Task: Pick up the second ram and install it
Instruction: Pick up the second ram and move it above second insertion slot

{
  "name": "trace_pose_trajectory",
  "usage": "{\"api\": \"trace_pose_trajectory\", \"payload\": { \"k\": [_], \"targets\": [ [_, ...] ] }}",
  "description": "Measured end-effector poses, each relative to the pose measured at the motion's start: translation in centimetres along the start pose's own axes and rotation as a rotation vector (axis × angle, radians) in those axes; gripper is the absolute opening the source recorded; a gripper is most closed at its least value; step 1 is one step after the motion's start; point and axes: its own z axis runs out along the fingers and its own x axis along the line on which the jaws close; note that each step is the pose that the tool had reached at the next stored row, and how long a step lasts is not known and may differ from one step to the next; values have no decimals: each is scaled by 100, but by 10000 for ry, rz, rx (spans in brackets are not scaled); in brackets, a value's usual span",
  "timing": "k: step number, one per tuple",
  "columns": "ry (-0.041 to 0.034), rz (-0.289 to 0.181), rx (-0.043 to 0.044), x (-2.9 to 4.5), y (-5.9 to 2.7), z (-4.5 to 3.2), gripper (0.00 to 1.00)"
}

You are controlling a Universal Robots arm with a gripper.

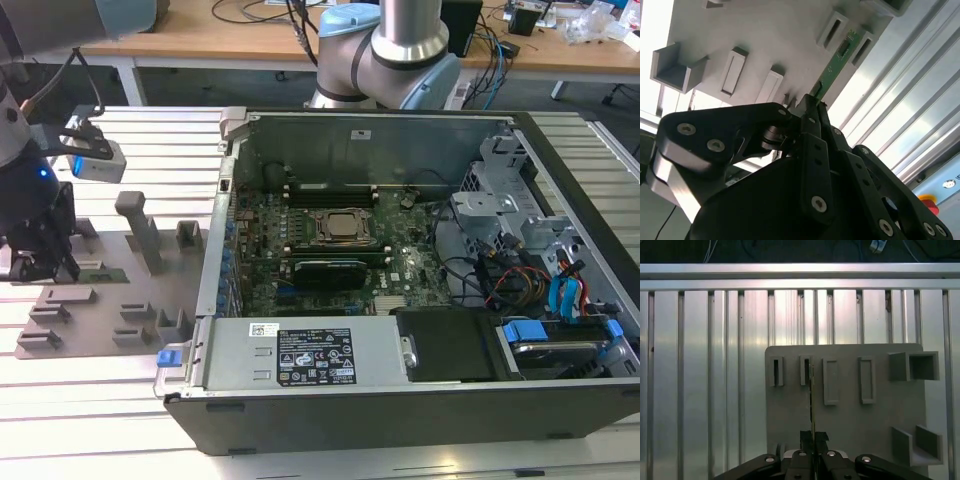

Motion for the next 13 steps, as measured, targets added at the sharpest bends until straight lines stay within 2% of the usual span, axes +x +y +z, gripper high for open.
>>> {"api": "trace_pose_trajectory", "payload": {
  "k": [2, 13],
  "targets": [
    [1, 0, -1, 0, 1, -30, 13],
    [1, 0, -1, -3, 14, -309, 13]
  ]
}}
